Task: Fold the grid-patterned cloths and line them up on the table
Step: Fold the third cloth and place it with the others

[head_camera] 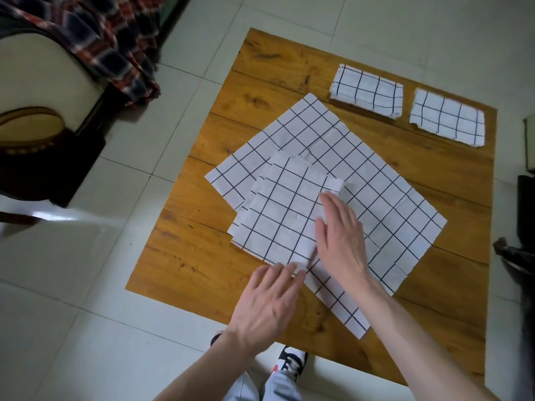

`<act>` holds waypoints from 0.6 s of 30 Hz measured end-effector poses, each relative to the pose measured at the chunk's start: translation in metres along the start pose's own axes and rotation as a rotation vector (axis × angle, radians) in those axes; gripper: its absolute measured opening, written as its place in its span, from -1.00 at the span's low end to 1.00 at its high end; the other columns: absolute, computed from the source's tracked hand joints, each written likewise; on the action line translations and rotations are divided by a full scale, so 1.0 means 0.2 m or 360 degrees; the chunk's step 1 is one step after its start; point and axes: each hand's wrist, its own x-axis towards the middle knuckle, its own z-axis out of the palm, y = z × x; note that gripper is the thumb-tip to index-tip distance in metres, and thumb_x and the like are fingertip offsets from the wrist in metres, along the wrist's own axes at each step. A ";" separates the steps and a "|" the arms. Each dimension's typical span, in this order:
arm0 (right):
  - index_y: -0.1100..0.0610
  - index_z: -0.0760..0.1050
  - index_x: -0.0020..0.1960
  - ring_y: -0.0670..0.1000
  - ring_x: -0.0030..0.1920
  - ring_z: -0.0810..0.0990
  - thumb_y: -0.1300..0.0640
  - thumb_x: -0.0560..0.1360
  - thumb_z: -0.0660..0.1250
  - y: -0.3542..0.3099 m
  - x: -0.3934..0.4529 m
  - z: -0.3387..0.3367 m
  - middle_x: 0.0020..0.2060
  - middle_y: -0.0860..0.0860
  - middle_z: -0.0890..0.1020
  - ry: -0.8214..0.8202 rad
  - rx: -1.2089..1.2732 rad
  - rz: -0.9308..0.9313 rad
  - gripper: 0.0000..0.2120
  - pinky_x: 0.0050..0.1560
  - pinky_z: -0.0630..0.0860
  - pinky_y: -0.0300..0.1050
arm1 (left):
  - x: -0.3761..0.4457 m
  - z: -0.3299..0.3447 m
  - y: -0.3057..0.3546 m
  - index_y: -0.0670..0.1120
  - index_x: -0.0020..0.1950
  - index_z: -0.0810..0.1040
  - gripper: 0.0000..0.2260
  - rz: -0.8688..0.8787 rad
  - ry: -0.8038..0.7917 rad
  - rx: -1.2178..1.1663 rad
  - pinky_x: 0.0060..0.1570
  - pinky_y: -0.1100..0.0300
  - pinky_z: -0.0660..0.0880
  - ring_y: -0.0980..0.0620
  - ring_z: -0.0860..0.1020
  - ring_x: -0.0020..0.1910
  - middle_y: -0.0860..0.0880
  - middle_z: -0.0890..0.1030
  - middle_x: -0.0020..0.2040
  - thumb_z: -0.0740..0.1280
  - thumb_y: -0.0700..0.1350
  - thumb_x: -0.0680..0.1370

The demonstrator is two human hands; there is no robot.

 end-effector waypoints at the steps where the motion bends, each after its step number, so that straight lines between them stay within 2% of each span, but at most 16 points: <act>1: 0.17 0.28 0.60 0.11 0.53 0.36 0.09 0.73 0.14 0.02 0.04 -0.02 0.53 0.11 0.41 0.0076 0.0093 0.0099 -0.55 0.43 0.41 0.08 | -0.01 0.01 0.00 -0.07 0.54 0.43 -0.56 0.0015 -0.0017 0.0027 0.41 -0.03 0.26 -0.11 0.48 0.38 -0.09 0.49 0.47 0.26 -0.01 0.66; 4: 0.17 0.26 0.59 0.09 0.35 0.49 0.12 0.69 0.30 0.05 0.17 -0.09 0.41 0.13 0.42 0.0138 0.0642 0.0636 -0.49 0.36 0.52 0.03 | -0.01 0.03 0.00 -0.08 0.57 0.39 -0.56 -0.0002 -0.0066 0.0064 0.48 -0.07 0.27 -0.11 0.46 0.45 -0.10 0.47 0.52 0.16 0.01 0.70; 7: 0.11 0.21 0.61 0.02 0.26 0.54 0.06 0.65 0.37 0.06 0.29 -0.14 0.36 0.07 0.47 0.0117 0.1021 0.1081 -0.39 0.29 0.50 -0.07 | -0.02 0.03 -0.02 -0.08 0.58 0.38 -0.55 -0.0019 -0.0114 0.0061 0.53 -0.11 0.34 -0.12 0.43 0.51 -0.10 0.45 0.55 0.18 0.03 0.70; 10: 0.08 0.36 0.50 -0.06 0.11 0.62 0.14 0.63 0.39 0.06 0.35 -0.15 0.07 -0.08 0.61 0.0028 0.1235 0.1229 -0.53 0.11 0.50 -0.16 | -0.01 0.02 -0.04 -0.08 0.57 0.39 -0.56 -0.0040 -0.0126 0.0053 0.54 -0.13 0.31 -0.12 0.39 0.54 -0.11 0.44 0.55 0.20 0.02 0.71; 13: 0.16 0.59 0.17 0.00 -0.06 0.64 0.20 0.60 0.39 0.06 0.34 -0.16 -0.02 0.02 0.67 0.0028 0.1226 0.1233 -0.84 -0.19 0.52 -0.28 | 0.00 0.00 -0.06 -0.10 0.54 0.43 -0.58 -0.0116 -0.0103 0.0059 0.53 -0.14 0.27 -0.13 0.39 0.55 -0.12 0.46 0.53 0.21 0.01 0.70; 15: 0.16 0.58 0.08 0.00 -0.13 0.58 0.19 0.61 0.38 0.05 0.30 -0.19 -0.05 0.06 0.66 0.0084 0.1259 0.1255 -0.93 -0.22 0.53 -0.28 | 0.01 -0.03 -0.08 -0.11 0.52 0.44 -0.59 -0.0224 -0.0086 0.0053 0.53 -0.16 0.23 -0.14 0.38 0.55 -0.13 0.47 0.53 0.20 0.00 0.70; 18: 0.13 0.54 0.05 -0.01 -0.17 0.59 0.18 0.62 0.40 0.05 0.17 -0.25 -0.12 0.04 0.67 0.0234 0.1413 0.1399 -0.95 -0.15 0.58 -0.18 | 0.02 -0.05 -0.11 -0.14 0.51 0.46 -0.58 -0.0389 -0.0047 0.0044 0.53 -0.20 0.23 -0.17 0.36 0.56 -0.15 0.45 0.53 0.24 -0.02 0.69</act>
